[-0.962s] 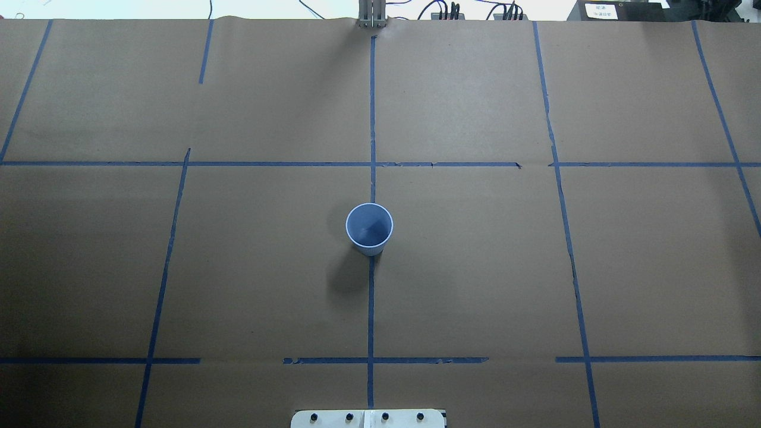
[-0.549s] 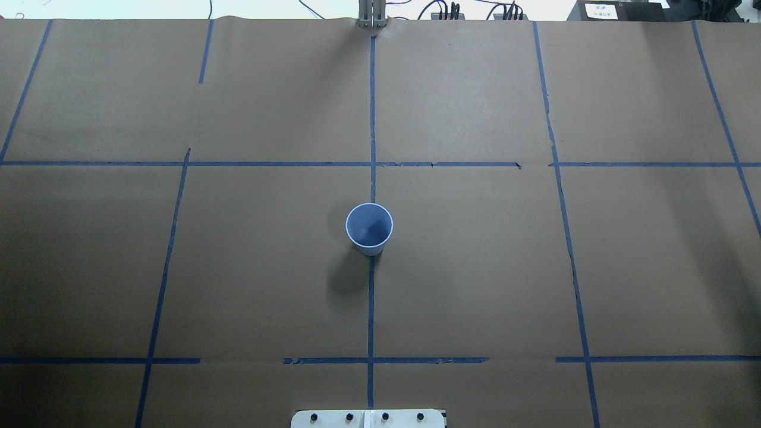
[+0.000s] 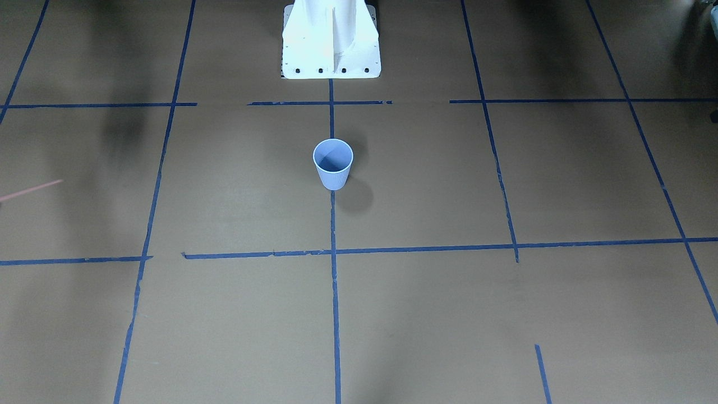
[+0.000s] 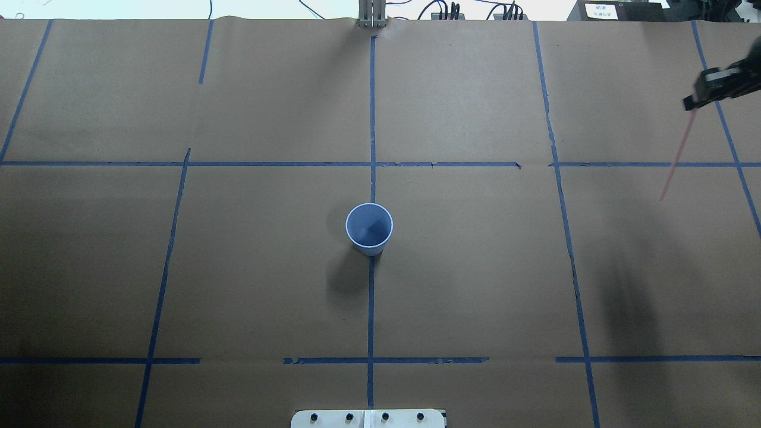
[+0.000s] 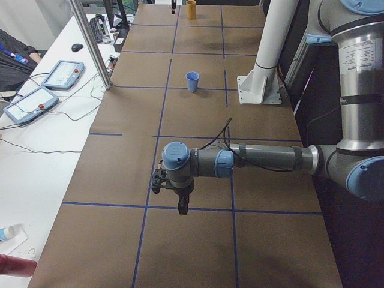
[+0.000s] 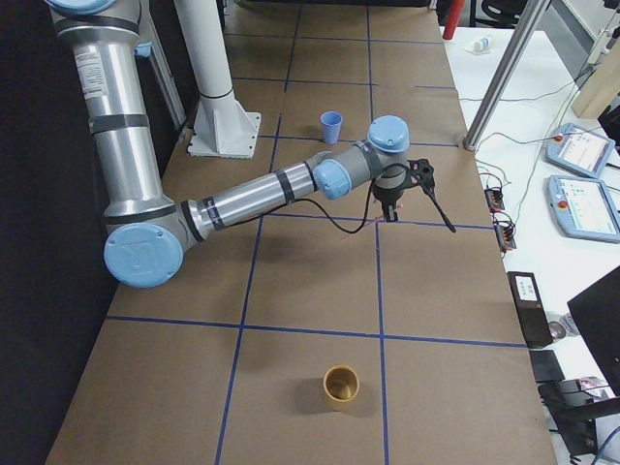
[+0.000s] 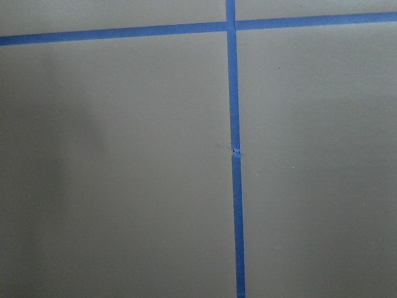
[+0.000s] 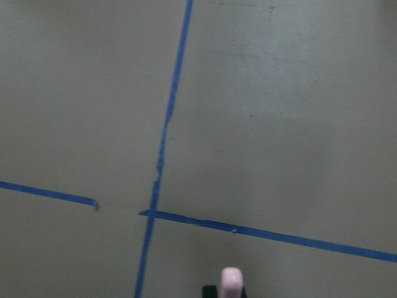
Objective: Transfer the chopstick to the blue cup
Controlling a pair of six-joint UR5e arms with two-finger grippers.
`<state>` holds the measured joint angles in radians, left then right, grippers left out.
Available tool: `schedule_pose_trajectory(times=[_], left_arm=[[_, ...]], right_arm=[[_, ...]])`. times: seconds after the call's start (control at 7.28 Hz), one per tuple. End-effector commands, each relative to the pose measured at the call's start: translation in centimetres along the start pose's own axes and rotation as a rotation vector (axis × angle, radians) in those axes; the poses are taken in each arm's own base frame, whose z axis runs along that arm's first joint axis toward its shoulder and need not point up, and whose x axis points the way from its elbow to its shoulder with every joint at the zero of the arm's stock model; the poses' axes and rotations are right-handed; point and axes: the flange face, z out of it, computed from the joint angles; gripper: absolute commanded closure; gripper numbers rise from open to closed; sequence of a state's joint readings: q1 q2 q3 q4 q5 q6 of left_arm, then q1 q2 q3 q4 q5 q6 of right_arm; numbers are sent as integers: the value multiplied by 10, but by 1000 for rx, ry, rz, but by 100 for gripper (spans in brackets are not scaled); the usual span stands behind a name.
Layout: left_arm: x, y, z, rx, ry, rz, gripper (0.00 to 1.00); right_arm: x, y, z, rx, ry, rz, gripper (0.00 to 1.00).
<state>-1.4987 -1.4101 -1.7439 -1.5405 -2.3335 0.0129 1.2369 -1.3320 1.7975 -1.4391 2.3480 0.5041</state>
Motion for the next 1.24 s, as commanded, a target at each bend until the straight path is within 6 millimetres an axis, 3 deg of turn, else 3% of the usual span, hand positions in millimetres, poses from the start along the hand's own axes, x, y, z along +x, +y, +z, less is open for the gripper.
schedule_pose_trajectory(times=[0.0, 0.14, 0.27, 0.41, 0.69, 0.96, 1.1], left_arm=[[-1, 0, 1, 0, 0, 0, 0], [-1, -1, 1, 1, 0, 2, 0], [4, -5, -4, 11, 1, 8, 0], [14, -20, -10, 18, 45, 23, 0], [22, -34, -18, 35, 56, 41, 0], [24, -35, -20, 39, 57, 46, 0], [27, -35, -23, 45, 57, 51, 0]], right_arm=[[-116, -12, 31, -25, -45, 52, 100], [-162, -14, 40, -30, -44, 78, 100], [-206, -16, 34, -52, -50, 119, 100], [-252, -2, 28, -59, -25, 125, 100], [-316, 27, 21, -64, -19, 136, 100], [-408, 64, 52, -15, -3, 146, 100], [-440, 61, 55, -10, -13, 180, 100]])
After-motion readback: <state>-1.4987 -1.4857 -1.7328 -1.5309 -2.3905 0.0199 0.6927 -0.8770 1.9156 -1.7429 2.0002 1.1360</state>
